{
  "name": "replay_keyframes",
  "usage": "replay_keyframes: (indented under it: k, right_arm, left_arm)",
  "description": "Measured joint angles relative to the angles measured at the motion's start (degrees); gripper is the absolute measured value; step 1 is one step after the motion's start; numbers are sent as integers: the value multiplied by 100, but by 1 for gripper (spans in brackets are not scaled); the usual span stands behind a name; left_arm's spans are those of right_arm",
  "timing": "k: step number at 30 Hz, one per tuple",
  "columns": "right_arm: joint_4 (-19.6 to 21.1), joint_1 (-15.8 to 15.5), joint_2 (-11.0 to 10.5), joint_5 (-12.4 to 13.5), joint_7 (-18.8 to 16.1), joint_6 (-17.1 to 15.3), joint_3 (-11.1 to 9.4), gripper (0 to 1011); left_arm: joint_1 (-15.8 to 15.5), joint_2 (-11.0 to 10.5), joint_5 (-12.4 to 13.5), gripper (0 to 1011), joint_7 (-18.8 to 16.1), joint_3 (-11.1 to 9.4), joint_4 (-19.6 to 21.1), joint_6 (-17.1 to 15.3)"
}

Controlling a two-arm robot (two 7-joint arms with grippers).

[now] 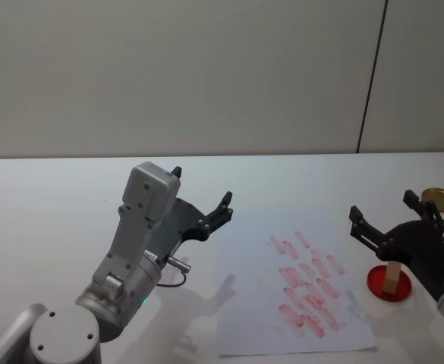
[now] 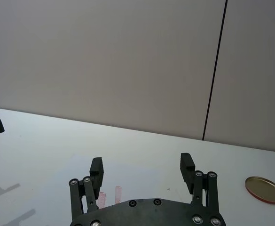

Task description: Use the one hand to pick up the stamp and affix it onto the A4 paper.

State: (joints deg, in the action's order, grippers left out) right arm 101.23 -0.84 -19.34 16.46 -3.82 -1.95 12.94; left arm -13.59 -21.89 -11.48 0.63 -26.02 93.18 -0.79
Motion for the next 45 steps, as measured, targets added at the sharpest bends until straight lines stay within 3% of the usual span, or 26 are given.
replay_keyframes:
  k: [45]
  right_arm:
    - [0, 1, 1, 0, 0, 0, 0, 1003]
  left_arm:
    - [0, 0, 0, 993, 0, 0, 0, 0]
